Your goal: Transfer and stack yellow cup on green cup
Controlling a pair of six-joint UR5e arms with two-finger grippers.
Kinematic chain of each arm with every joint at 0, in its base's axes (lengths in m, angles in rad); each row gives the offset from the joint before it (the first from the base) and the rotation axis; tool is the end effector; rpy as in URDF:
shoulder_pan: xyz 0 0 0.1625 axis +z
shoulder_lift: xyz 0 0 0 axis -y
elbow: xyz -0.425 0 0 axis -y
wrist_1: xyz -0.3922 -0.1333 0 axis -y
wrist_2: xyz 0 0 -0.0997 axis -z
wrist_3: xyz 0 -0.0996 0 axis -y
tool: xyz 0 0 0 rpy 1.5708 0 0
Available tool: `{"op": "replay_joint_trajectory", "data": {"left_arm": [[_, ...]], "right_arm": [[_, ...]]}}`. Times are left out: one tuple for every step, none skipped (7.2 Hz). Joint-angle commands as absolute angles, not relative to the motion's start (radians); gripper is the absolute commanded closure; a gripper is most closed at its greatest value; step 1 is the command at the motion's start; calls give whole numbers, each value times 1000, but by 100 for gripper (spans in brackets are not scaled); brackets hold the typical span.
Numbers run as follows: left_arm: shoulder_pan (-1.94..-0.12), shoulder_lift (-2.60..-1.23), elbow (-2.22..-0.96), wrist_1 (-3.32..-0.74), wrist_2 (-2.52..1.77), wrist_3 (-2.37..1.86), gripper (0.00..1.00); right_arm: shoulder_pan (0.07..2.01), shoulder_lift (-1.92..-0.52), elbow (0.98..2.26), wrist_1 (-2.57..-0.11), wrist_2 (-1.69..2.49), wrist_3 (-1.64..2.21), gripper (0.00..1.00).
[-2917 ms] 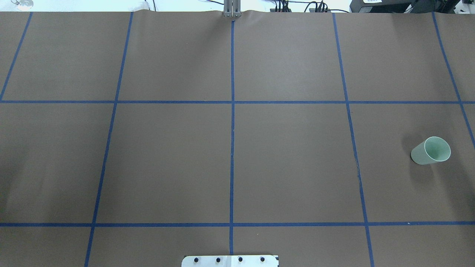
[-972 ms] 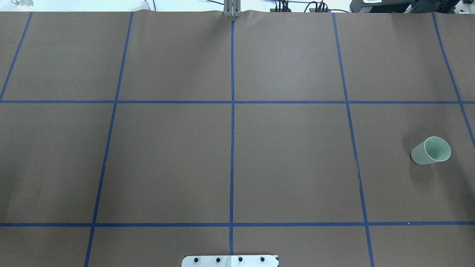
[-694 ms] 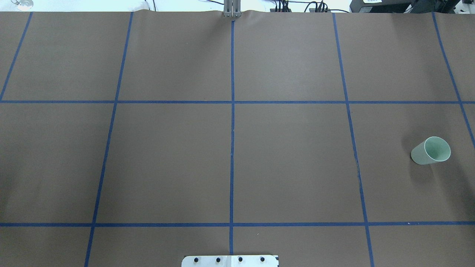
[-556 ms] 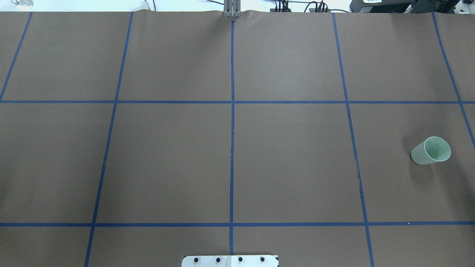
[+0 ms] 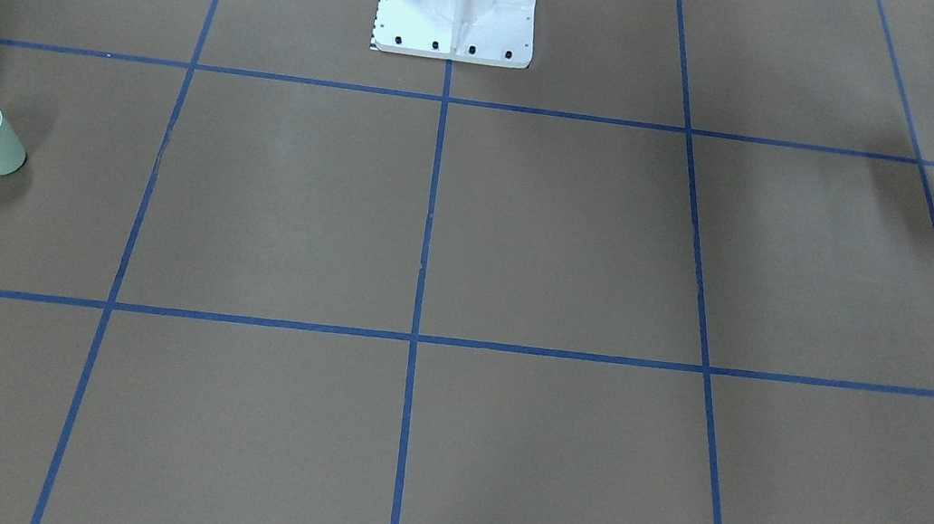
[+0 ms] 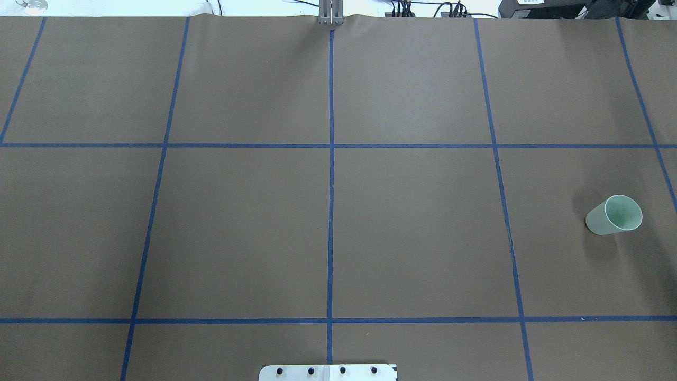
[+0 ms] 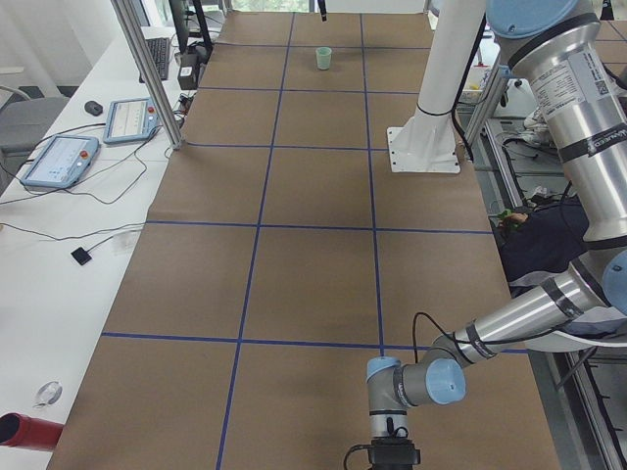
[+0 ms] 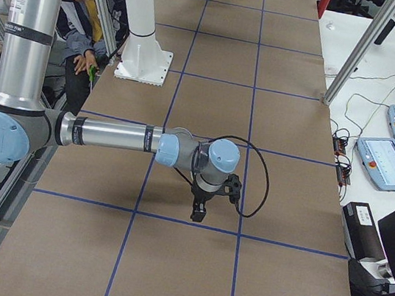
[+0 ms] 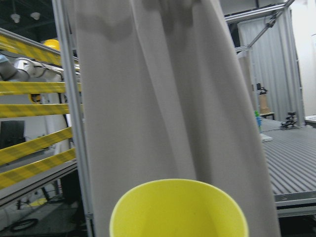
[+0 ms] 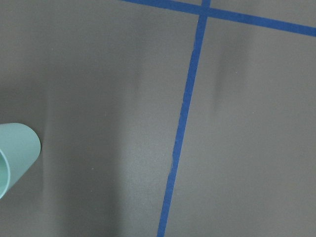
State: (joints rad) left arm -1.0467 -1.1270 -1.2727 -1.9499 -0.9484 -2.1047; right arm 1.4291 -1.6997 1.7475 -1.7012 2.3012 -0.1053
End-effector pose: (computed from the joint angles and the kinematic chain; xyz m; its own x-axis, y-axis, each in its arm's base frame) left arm -0.0800 -0.2439 0.9224 0.0975 -0.9948 0.0281 0.7545 0.0923 0.6498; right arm 0.0054 -0.4355 0.6474 0.7263 -0.1541 0.6699 0.2183 0.9758 -0.0122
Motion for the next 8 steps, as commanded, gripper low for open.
{"op": "replay_joint_trajectory", "data": {"left_arm": [[-1075,-1129,-1229,-2337,-858,-1871,75],[-1095,-1132,-1229,-2509,-854,-1717,75],[-1097,-1135,-1227,-2660,-853,-1619,75],[-1094,-1143,-1224,-2806,-853,-1524,75],[-1094,-1173,-1226,-2965,-854,-1409,76],[-1092,-1245,-1226,-3175,-870,-1293,76],[-1092,-1325,-1227,-3303,-920,-1197,81],[-1092,-1342,-1235,-3319,-977,-1111,90]], "right_arm": [[1430,-1701,1749,-1701,2301,-106,0],[1430,-1703,1749,-1701,2301,-106,0],[1430,-1706,1749,-1701,2301,-106,0],[1430,-1704,1750,-1701,2301,-106,0],[1430,-1706,1750,-1701,2299,-106,0],[1430,-1706,1747,-1701,2299,-107,0],[1430,-1706,1749,-1701,2299,-107,0],[1430,-1707,1749,-1701,2299,-109,0]]}}
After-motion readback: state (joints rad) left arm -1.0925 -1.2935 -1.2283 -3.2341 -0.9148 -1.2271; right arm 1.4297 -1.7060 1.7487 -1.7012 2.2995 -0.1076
